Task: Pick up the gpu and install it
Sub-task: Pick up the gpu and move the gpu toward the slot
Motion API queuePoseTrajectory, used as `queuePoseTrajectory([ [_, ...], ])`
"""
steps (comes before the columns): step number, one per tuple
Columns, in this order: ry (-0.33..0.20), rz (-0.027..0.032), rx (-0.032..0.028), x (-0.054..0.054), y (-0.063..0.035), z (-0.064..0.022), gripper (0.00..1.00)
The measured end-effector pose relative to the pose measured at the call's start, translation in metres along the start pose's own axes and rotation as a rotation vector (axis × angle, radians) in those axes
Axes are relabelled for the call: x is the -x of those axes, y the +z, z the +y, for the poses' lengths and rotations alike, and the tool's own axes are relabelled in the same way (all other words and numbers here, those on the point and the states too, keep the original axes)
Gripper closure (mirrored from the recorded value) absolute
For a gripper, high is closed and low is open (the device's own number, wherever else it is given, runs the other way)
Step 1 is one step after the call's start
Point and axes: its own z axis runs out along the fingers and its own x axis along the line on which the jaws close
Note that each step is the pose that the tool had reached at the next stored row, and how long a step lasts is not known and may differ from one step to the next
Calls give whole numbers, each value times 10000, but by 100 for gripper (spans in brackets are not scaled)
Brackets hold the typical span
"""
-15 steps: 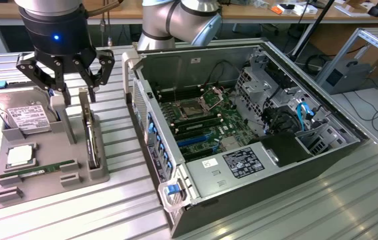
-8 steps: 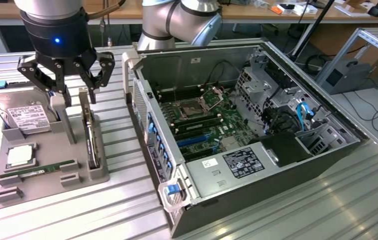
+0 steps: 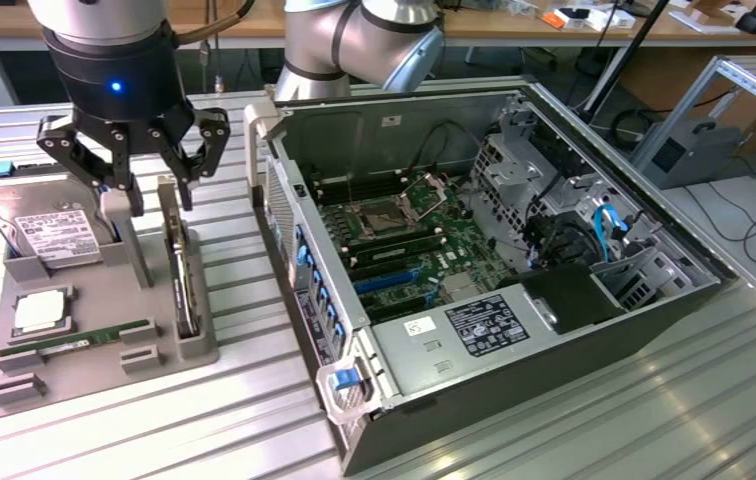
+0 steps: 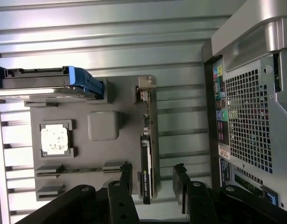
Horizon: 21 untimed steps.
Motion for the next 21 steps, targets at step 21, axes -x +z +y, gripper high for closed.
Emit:
queuePoseTrajectory([
  [21, -1, 0, 0, -1, 67, -6, 52],
])
